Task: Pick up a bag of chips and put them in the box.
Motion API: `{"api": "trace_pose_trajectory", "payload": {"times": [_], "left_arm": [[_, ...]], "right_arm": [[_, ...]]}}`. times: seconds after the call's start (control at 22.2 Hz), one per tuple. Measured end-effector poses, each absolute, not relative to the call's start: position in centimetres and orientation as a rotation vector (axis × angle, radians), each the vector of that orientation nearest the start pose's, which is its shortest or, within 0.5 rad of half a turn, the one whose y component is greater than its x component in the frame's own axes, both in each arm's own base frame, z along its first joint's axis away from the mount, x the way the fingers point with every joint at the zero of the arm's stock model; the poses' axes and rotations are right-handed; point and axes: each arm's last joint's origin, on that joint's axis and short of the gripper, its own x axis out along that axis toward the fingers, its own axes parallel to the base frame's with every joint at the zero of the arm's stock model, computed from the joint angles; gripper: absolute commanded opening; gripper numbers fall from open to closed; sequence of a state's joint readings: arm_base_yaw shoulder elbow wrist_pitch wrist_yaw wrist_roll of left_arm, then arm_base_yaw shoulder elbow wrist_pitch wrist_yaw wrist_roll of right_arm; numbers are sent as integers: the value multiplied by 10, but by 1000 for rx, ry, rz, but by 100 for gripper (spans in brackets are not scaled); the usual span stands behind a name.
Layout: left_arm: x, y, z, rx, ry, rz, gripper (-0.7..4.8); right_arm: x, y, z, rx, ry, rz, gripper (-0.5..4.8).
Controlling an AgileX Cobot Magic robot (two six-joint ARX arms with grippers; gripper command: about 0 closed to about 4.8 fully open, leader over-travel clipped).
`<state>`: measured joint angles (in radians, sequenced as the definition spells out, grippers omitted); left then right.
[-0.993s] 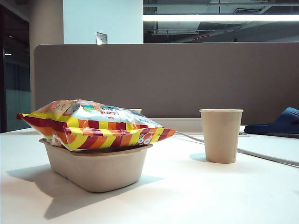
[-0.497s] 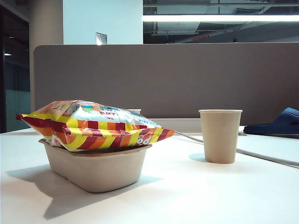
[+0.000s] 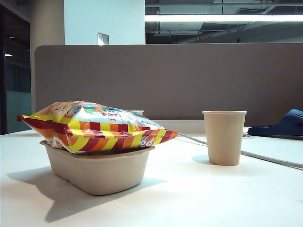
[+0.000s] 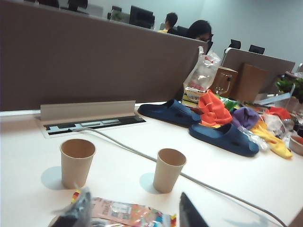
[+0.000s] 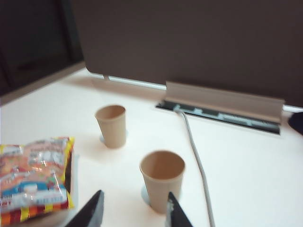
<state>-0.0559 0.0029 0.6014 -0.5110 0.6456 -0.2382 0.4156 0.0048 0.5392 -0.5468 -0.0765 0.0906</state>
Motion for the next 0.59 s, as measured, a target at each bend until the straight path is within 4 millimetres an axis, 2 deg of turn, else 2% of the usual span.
{"api": "trace_pose_trajectory", "payload": {"times": [0.23, 0.59], "left_arm": [[43, -18, 264, -259, 77, -607, 237], [67, -17, 228, -272, 103, -515, 237]], "right_arm": [[48, 23, 258, 131, 30, 487, 166], [66, 31, 231, 150, -1, 481, 166]]}}
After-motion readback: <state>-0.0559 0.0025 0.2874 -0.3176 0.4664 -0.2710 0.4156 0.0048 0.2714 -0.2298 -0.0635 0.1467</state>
